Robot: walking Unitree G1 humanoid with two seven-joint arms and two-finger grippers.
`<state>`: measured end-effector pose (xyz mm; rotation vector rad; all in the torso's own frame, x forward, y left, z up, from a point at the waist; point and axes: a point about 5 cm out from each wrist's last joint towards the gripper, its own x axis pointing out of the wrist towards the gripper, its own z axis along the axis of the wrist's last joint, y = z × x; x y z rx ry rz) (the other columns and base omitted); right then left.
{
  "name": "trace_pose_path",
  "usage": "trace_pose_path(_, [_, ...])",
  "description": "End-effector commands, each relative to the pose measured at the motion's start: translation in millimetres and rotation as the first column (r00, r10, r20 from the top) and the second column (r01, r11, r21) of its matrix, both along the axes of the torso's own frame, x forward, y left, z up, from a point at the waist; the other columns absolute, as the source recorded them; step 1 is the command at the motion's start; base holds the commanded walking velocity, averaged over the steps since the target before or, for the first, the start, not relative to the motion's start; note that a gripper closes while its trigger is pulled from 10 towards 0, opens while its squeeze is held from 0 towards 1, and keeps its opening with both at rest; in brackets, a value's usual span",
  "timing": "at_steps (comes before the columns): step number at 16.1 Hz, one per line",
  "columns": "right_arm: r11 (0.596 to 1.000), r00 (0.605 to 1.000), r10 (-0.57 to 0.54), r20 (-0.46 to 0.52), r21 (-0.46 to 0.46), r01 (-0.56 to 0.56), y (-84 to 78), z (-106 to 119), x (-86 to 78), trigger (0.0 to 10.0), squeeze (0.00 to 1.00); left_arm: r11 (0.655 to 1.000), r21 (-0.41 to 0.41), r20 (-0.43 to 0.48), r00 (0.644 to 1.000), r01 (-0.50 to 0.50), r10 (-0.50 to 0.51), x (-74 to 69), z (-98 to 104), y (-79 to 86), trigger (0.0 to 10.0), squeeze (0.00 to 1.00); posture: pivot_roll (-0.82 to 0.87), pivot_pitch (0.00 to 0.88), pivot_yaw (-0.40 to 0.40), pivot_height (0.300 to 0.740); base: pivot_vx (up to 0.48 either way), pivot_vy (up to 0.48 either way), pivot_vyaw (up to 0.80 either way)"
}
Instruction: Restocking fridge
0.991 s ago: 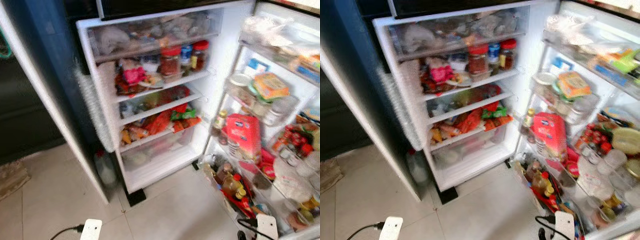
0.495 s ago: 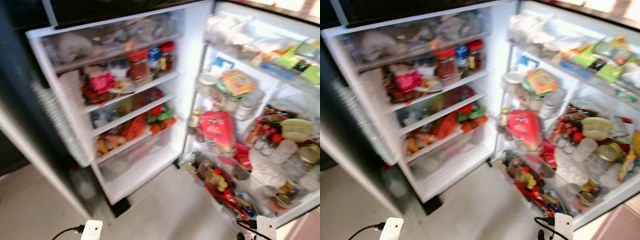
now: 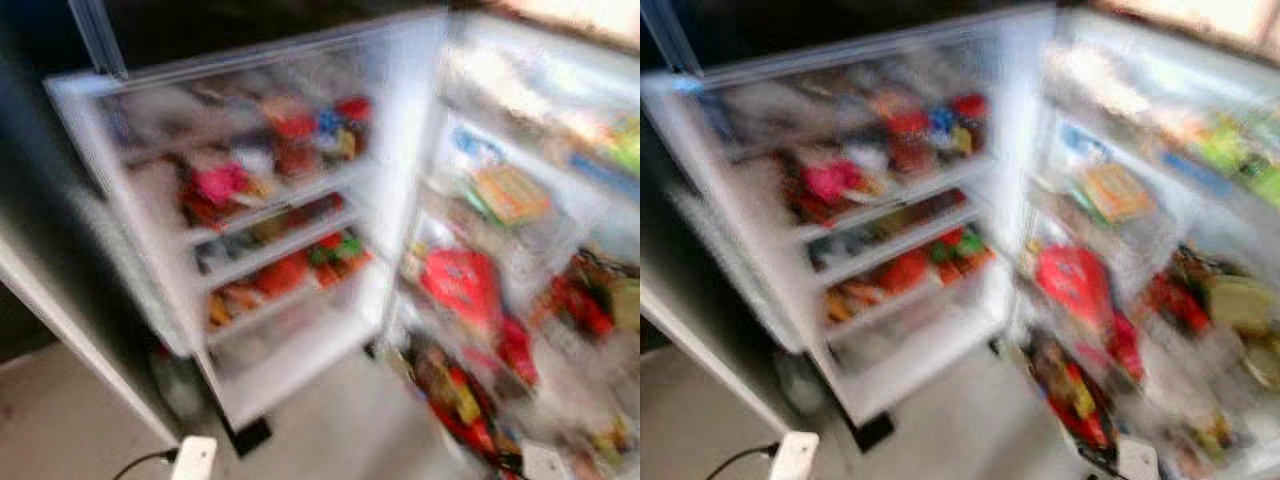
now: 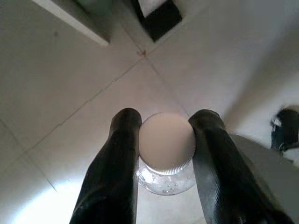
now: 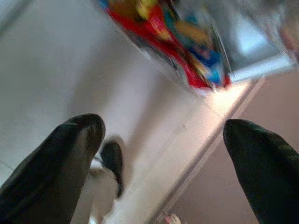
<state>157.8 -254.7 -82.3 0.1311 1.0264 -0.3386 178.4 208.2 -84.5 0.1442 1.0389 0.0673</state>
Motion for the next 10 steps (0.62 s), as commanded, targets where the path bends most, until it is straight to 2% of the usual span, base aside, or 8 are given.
trace_pose_path(1, [1.000, 1.000, 0.010, 0.028, 0.015, -0.010, 7.1, 1.8, 8.9, 10.0, 0.00, 1.000, 0.030, -0.018, 1.000, -0.010, 0.010, -5.1, -0.1, 11.7, 10.0, 0.00, 0.07, 0.000, -0.030, 0.740, 0.000, 0.000, 0.00])
trace_pose_path(10, [1.000, 0.999, 0.014, 0.037, 0.010, -0.014, 6.7, 3.0, 11.2, 10.0, 0.00, 0.999, 0.034, -0.021, 1.000, -0.002, 0.003, -3.9, 0.4, 11.7, 10.0, 0.00, 0.08, 0.000, -0.034, 0.740, 0.000, 0.000, 0.00])
